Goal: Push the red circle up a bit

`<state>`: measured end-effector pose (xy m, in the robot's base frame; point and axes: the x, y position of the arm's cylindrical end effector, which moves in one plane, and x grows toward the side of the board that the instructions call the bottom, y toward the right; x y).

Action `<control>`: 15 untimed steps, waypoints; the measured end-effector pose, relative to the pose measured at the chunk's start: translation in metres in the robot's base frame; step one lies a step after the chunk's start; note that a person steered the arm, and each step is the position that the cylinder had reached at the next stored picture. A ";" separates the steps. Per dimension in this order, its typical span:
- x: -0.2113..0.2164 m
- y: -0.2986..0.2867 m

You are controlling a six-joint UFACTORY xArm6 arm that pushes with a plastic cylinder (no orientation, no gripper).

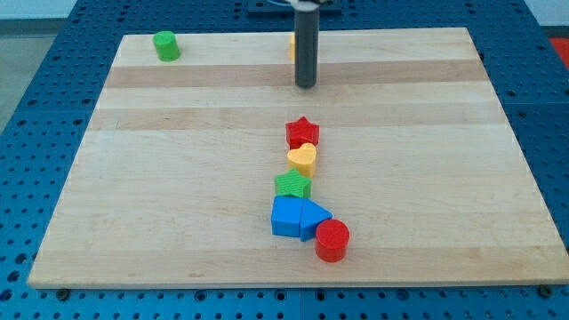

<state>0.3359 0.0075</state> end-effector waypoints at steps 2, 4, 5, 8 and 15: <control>0.022 -0.080; 0.103 -0.138; 0.167 -0.139; 0.283 -0.063; 0.267 0.036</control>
<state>0.6025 0.0439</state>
